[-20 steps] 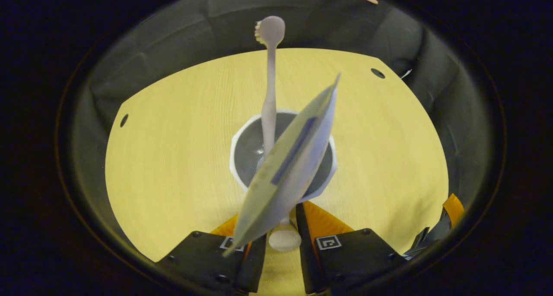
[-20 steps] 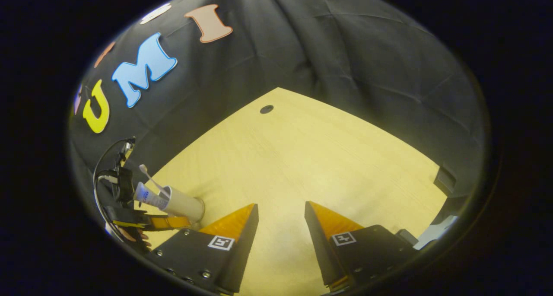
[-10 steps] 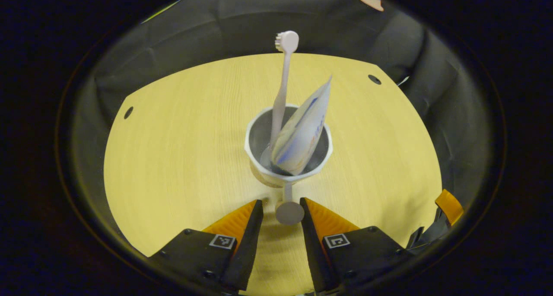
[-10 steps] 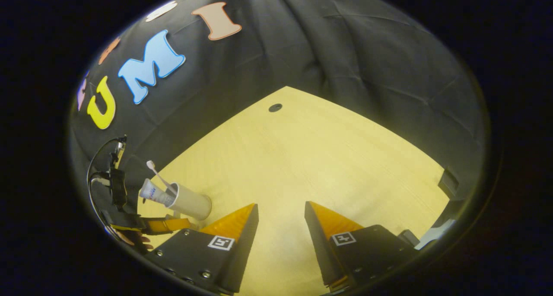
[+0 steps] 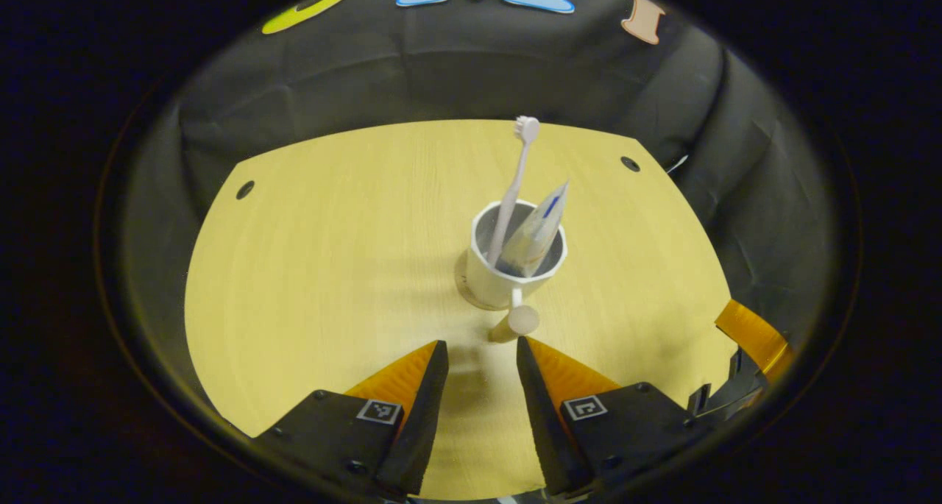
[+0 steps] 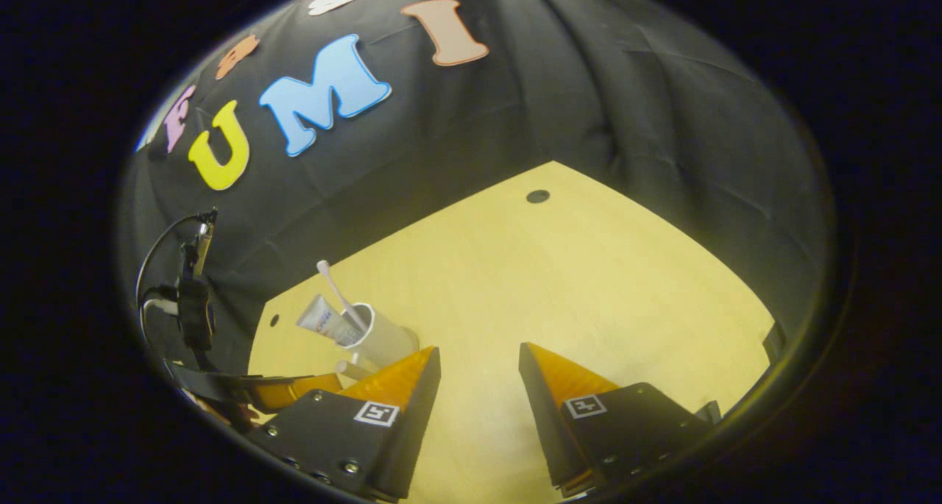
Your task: Put the toothbrush and toothpaste on the desktop into the cup, then pick up the cup and place it on the coaster on the desktop.
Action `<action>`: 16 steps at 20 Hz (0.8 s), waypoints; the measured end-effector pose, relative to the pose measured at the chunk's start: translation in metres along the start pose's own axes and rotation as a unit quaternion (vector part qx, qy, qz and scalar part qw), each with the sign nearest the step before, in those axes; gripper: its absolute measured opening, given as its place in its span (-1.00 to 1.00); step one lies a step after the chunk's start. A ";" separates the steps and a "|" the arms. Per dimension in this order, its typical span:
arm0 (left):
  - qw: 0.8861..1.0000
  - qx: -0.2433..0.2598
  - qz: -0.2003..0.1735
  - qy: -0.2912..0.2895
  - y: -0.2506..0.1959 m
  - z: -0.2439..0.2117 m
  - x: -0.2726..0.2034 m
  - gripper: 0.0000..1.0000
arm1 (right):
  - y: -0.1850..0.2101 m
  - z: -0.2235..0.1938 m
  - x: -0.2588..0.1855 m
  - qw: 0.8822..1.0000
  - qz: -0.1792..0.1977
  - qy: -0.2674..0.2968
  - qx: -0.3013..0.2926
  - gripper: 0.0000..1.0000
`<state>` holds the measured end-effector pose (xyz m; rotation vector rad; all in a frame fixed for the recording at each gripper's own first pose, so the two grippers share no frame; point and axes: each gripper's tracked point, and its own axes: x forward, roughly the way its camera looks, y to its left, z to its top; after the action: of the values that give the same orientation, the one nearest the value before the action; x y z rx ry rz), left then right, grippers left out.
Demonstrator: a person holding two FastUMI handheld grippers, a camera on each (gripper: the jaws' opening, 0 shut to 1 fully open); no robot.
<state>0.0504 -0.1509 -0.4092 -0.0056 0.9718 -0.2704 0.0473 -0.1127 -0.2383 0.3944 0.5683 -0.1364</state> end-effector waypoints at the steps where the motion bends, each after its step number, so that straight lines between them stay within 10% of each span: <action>1: 1.000 -0.003 0.000 -0.010 0.005 0.004 -0.009 0.29 | 0.008 0.002 -0.002 1.000 0.007 -0.003 -0.009 0.34; 9: 0.989 -0.001 0.024 -0.143 0.054 0.066 -0.107 0.28 | 0.090 0.054 -0.036 0.992 0.065 -0.068 -0.083 0.34; 16: 0.950 0.009 0.050 -0.309 0.077 0.137 -0.235 0.28 | 0.163 0.125 -0.083 0.968 0.098 -0.170 -0.155 0.33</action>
<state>0.0546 -0.0381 -0.1495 -0.0232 0.3442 -0.1669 0.0775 -0.0113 -0.0434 0.1150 0.2029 0.0745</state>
